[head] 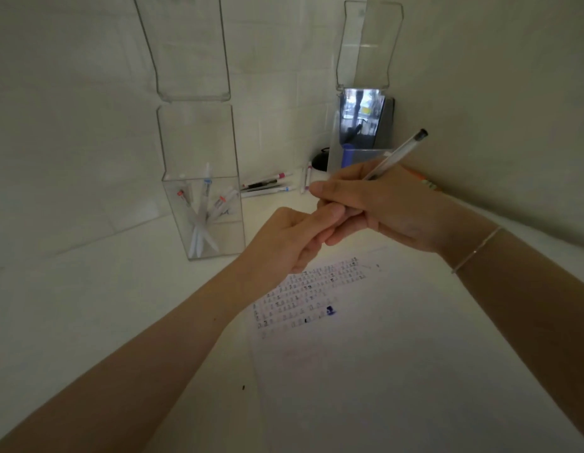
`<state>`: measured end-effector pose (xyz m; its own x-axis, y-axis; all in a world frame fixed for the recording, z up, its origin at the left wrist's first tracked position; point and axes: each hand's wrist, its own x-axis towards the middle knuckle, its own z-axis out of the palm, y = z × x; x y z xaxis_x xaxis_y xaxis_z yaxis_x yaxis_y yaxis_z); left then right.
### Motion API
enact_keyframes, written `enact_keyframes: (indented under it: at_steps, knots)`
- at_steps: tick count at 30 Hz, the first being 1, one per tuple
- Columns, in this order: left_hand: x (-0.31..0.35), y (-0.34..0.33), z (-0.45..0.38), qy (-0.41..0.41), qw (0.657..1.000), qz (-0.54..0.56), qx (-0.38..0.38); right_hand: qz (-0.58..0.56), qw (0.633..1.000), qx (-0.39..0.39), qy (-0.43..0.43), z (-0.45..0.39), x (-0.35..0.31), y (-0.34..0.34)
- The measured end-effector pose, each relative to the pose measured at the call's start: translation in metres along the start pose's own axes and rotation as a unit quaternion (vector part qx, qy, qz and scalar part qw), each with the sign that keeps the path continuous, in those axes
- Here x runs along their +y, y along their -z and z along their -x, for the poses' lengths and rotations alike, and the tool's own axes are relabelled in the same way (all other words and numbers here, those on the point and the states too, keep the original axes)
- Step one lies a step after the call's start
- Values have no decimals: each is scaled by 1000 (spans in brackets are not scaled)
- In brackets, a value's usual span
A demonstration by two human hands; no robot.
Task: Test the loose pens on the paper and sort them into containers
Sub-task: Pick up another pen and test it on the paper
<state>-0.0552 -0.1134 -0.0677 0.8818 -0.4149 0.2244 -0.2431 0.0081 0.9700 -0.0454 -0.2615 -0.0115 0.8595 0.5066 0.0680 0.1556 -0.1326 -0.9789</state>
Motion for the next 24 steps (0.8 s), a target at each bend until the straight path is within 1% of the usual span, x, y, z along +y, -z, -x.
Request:
enact_keyframes:
  at_steps: [2, 4, 5, 7, 9, 10, 12, 13, 15, 18, 19, 21, 24]
  knots:
    - [-2, -1, 0, 11, 1000, 1, 7, 4, 1000, -5, 2, 0, 2, 2]
    - [-7, 1, -1, 25, 999, -19, 11, 26, 1000, 15, 5, 1, 4, 4]
    - [-10, 2, -2, 36, 998, -41, 8, 34, 998, 46, 8, 2, 5, 6]
    - [-18, 7, -3, 53, 990, -132, 16, 33, 989, 144, 17, 3, 9, 13]
    - [-34, 13, -3, 47, 961, -269, 39, 7, 974, 226, 5, 8, 16, 22]
    - [-43, 15, -2, 43, 939, -338, 46, -1, 970, 241, -12, 11, 21, 24]
    - [-58, 17, -1, 30, 885, -462, 39, -1, 971, 232, -59, 17, 36, 18]
    - [-63, 17, 0, 18, 863, -503, 32, 4, 972, 221, -83, 20, 46, 12]
    - [-68, 17, -1, -14, 838, -544, 28, 4, 970, 216, -114, 24, 63, -2]
    - [-74, 16, -1, -51, 814, -578, 17, -24, 963, 236, -128, 25, 86, -15]
    - [-76, 16, 0, -50, 805, -592, 8, -14, 960, 247, -133, 26, 93, -17]
    - [-80, 16, 0, -43, 789, -612, -2, 46, 951, 281, -124, 27, 108, -21]
    - [-83, 16, -2, -45, 784, -619, 1, 108, 928, 345, -87, 27, 121, -26]
